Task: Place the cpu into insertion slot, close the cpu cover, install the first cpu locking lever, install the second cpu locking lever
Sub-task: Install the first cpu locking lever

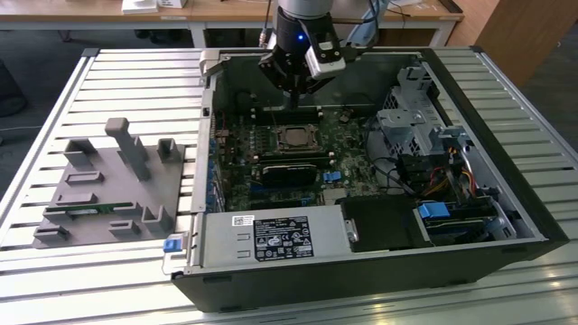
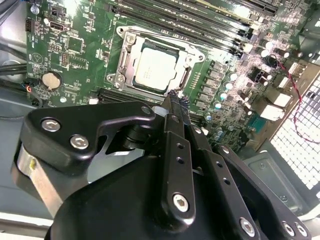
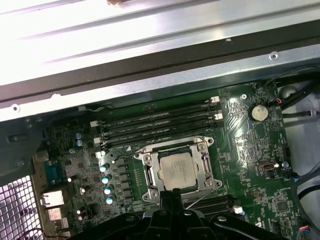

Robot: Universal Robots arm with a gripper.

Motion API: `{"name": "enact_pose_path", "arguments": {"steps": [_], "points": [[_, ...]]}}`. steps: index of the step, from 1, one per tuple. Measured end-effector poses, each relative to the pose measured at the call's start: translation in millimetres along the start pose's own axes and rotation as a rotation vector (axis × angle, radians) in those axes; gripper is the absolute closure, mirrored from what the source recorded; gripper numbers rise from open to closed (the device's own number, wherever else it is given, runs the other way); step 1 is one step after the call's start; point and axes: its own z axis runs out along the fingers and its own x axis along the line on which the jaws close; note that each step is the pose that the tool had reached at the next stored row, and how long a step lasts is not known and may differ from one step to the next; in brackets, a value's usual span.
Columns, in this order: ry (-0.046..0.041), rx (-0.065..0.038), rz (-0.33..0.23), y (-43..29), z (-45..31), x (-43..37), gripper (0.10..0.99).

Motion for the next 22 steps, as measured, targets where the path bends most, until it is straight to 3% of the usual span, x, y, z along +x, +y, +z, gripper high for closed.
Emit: {"name": "enact_pose_path", "arguments": {"steps": [6, 9, 12, 14, 18, 22], "points": [[-0.0021, 0.0, -0.01, -0.1, 0.1, 0.5, 0.98], [-0.0052, 0.0, -0.041, -0.1, 0.2, 0.6, 0.98], [-0.0143, -0.003, -0.062, -0.2, 0.3, 0.6, 0.98], [-0.0209, -0.012, -0.068, -0.2, 0.5, 0.7, 0.98], [-0.0168, -0.053, -0.082, -0.2, 0.8, 0.7, 0.98], [-0.0149, -0.055, -0.133, -0.2, 1.2, 0.7, 0.98]]}}
